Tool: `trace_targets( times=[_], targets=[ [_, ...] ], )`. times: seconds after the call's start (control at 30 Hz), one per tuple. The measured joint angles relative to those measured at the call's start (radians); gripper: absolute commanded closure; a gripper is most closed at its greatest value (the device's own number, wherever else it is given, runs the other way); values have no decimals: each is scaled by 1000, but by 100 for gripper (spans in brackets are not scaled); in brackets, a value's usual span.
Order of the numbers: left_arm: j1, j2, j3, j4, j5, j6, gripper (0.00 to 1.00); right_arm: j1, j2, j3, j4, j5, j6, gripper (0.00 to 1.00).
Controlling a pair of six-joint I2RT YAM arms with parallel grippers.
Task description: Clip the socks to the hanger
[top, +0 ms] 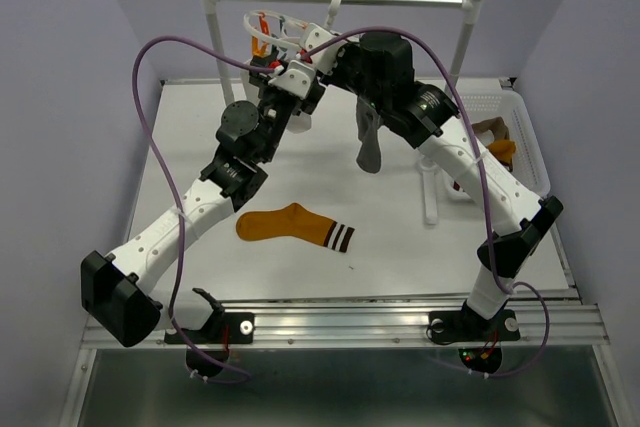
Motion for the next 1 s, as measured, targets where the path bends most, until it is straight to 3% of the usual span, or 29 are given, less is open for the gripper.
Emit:
trace_targets(
  times=[0.23,0.47,1.0],
  targets=[
    [0,-3,0,-2,24,9,14,0,0,0,0,0,4,75],
    [0,-116,-80,-45,126,16,1,2,0,2,-5,0,0,76],
    [40,-227,-137,-196,410,74,1,2,0,2,-5,-1,2,77]
  ],
)
